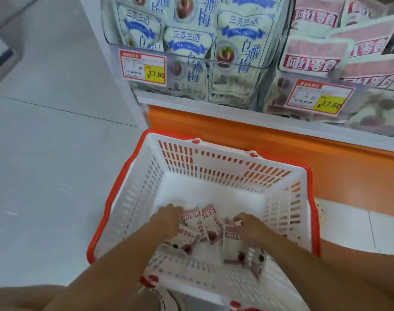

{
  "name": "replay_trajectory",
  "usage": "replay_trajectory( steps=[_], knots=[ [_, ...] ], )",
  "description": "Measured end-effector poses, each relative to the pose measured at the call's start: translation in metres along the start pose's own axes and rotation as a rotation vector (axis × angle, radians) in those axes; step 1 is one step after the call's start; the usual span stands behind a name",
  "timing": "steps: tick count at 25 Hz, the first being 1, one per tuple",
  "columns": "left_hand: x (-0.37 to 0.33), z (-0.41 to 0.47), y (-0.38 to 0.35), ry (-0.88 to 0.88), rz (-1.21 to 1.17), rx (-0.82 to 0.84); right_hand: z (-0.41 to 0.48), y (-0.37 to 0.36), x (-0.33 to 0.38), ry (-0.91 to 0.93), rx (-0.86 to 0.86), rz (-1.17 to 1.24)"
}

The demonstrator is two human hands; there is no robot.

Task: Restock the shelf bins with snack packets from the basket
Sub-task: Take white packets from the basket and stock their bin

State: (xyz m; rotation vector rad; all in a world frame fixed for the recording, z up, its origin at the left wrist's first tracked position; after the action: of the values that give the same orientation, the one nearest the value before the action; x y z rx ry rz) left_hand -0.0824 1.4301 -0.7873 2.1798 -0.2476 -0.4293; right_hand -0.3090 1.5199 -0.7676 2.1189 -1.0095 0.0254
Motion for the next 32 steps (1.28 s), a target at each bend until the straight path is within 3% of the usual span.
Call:
replay_trajectory(
  steps=[7, 11, 13, 17, 19, 23, 28, 32],
  knots=[
    [0.035, 0.031, -0.027, 0.092, 0.199, 0.011, 0.026, -0.013, 0.001, -0.07, -0.036, 0.113],
    [0.025, 0.04, -0.008, -0.035, 0.471, -0.055, 0.026, -0.014, 0.0, -0.147, -0.046, 0.297],
    [0.018, 0.039, 0.005, -0.107, 0.449, -0.097, 0.024, -0.014, 0.001, -0.144, -0.047, 0.354],
    [0.006, 0.023, 0.051, -0.091, -0.339, -0.129, 0.007, -0.008, 0.033, 0.021, 0.133, 0.514],
    [-0.006, 0.008, 0.075, -0.067, -0.618, -0.153, -0.007, -0.004, 0.054, 0.115, 0.212, 0.62],
    [-0.033, -0.023, 0.099, 0.101, -1.188, -0.131, -0.026, 0.011, 0.065, 0.124, 0.123, 0.924],
    [-0.051, -0.057, 0.119, 0.143, -1.38, -0.178, -0.058, 0.03, 0.067, 0.207, 0.175, 1.057],
    [-0.06, -0.076, 0.126, 0.144, -1.375, -0.224, -0.079, 0.049, 0.061, 0.129, 0.104, 1.248]
  ],
)
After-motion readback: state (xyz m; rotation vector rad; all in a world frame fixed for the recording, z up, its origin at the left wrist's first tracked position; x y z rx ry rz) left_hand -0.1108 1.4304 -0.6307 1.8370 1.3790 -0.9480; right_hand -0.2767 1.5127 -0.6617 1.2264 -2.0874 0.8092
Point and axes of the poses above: each hand's wrist, its own z-axis towards the middle knuckle, its own y-axis out of the back of the hand, x = y × z, the point moved 4 cm from there along z, towards the middle knuckle, and after that the axes turned 11 degrees about -x, right-handed, at the moved point
